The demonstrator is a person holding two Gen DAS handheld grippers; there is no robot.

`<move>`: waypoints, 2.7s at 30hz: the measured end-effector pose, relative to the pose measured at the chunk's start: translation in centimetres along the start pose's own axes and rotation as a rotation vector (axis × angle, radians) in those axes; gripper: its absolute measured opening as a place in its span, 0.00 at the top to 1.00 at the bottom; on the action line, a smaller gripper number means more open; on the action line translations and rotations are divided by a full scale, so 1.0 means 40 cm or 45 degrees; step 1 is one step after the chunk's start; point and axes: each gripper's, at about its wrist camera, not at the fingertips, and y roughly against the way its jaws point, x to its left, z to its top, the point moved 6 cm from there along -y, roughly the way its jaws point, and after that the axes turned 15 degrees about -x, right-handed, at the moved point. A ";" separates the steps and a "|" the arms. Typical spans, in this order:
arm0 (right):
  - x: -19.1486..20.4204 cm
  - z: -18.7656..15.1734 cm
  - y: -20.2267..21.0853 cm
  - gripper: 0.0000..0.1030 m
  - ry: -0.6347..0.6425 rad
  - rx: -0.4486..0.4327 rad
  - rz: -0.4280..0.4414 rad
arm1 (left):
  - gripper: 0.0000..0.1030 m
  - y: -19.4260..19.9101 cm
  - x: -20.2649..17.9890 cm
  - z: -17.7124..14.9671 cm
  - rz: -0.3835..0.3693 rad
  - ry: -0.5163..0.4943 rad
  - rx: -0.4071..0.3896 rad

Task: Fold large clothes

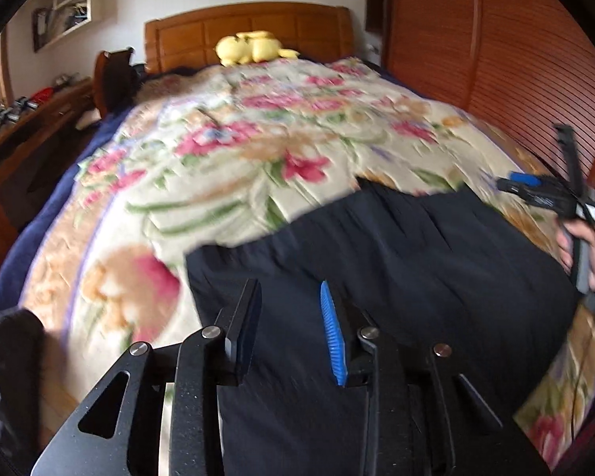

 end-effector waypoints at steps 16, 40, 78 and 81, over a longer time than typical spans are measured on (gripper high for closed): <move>-0.052 -0.078 -0.148 0.62 -0.132 0.371 0.152 | 0.51 0.116 -0.135 -0.146 -0.128 0.007 0.066; 0.036 -0.011 0.114 0.51 0.111 0.088 0.079 | 0.48 0.142 -0.180 -0.189 -0.138 0.041 0.039; 0.163 -0.292 0.463 0.51 0.241 0.227 0.037 | 0.48 0.113 -0.161 -0.284 -0.119 0.027 -0.011; 0.207 -0.246 0.491 0.51 0.220 0.146 0.052 | 0.48 0.113 -0.161 -0.285 -0.120 0.028 -0.011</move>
